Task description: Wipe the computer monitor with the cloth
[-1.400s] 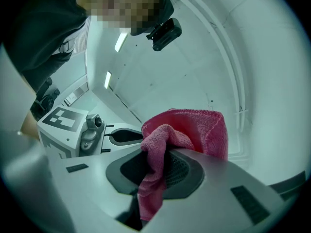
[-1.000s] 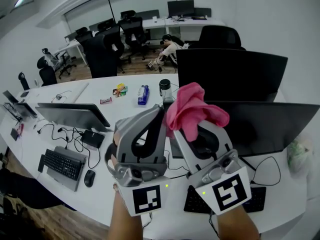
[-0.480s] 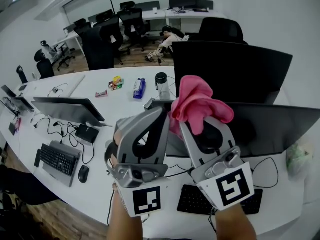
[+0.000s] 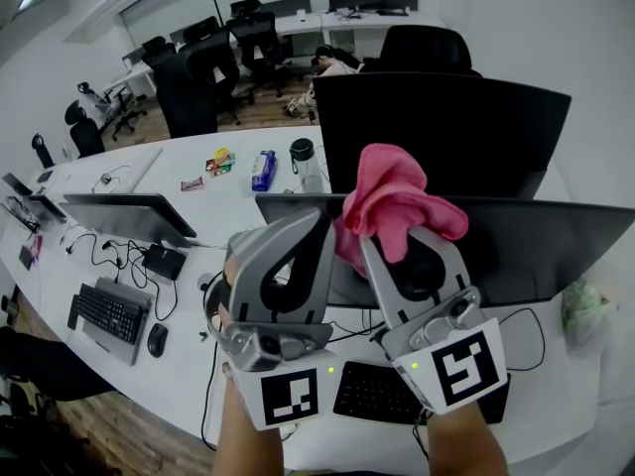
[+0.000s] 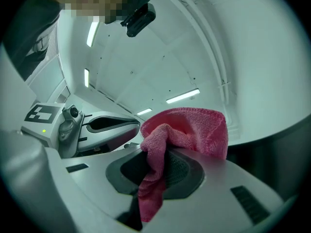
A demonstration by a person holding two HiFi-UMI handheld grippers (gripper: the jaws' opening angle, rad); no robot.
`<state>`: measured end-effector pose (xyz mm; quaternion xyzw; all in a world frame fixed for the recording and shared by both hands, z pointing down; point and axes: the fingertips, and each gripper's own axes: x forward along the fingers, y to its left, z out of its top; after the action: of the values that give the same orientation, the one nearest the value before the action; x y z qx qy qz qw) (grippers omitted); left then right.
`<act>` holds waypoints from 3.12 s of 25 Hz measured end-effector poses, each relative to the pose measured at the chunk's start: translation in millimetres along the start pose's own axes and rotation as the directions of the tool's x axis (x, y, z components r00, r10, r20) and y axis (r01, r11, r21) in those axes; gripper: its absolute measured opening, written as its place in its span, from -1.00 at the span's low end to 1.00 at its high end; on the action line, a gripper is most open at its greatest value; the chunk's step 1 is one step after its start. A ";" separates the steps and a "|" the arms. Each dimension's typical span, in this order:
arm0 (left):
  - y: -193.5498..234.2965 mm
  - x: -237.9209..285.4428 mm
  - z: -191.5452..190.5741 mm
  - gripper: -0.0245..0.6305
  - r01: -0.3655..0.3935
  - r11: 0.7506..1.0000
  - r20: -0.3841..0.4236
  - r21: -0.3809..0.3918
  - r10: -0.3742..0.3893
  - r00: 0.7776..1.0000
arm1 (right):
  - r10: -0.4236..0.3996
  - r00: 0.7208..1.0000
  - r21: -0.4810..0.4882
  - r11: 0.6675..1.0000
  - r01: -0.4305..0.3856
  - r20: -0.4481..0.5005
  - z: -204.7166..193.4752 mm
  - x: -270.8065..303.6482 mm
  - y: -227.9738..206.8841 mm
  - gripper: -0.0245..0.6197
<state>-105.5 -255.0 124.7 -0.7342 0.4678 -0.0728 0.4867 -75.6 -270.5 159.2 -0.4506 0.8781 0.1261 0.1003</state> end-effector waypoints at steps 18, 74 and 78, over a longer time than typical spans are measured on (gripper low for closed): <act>-89.9 64.0 90.6 -0.91 0.052 0.998 0.059 -0.026 -0.050 0.997 | -0.075 0.997 -0.019 0.997 0.074 -0.019 11.6 -96.3 -110.9 -0.73; -306.4 187.3 280.6 -0.91 0.235 0.969 0.252 -0.080 -0.209 0.945 | -0.298 0.953 -0.070 0.953 0.294 -0.052 5.4 -299.9 -325.0 -0.73; -317.8 179.7 270.4 -0.91 0.232 0.969 0.224 -0.087 -0.208 0.952 | -0.299 0.949 -0.033 0.954 0.297 -0.095 -21.7 -310.1 -317.1 -0.73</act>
<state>341.5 -188.2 171.4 -0.8115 0.3314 -0.0214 0.4808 359.9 -218.0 228.0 -0.5847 0.8026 0.0948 0.0704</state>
